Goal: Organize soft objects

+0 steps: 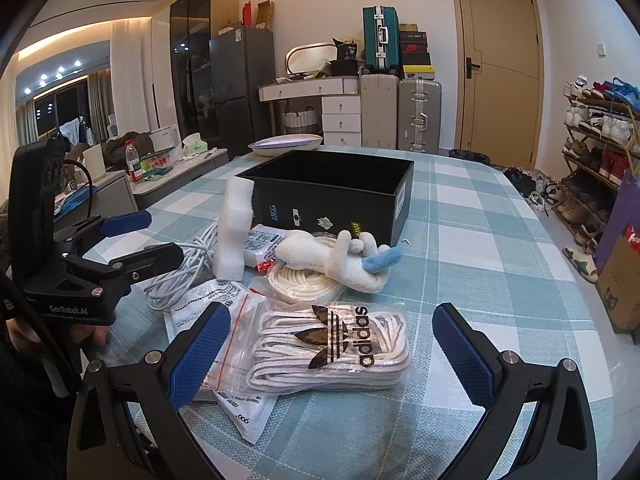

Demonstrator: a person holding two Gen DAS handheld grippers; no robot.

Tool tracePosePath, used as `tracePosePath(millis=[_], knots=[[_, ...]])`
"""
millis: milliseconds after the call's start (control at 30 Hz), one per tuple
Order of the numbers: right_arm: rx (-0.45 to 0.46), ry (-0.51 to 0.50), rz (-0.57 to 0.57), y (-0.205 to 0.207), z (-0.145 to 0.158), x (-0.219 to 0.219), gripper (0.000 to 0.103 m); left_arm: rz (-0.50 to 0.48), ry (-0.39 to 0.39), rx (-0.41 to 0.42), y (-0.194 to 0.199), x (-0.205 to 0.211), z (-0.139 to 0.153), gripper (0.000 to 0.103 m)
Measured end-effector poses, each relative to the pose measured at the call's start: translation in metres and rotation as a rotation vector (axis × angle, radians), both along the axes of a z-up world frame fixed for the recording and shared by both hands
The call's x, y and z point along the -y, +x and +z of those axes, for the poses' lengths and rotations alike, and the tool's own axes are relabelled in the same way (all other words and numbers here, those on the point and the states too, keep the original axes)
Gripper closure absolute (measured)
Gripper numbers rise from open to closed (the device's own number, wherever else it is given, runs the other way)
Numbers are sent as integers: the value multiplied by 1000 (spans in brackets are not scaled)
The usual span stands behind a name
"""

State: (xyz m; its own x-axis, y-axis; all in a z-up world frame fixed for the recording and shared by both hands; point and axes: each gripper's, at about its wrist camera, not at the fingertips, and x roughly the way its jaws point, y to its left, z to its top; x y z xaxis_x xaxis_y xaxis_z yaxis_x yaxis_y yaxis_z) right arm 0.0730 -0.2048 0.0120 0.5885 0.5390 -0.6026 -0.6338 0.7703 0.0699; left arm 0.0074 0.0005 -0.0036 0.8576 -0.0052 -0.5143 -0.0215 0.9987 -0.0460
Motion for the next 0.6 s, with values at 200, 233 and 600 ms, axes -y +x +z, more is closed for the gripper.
tracePosePath(millis=[200,233,600], knots=[[-87,-13,5,10,-8,1,0,-4,6,-43,4,0,3,0],[-108,-16,6,12,-10,0,0,-4,8,-49,5,0,3,0],[-159,-85,43,17,-22,-16,0,-2,-51,-172,23,-10,-12,1]])
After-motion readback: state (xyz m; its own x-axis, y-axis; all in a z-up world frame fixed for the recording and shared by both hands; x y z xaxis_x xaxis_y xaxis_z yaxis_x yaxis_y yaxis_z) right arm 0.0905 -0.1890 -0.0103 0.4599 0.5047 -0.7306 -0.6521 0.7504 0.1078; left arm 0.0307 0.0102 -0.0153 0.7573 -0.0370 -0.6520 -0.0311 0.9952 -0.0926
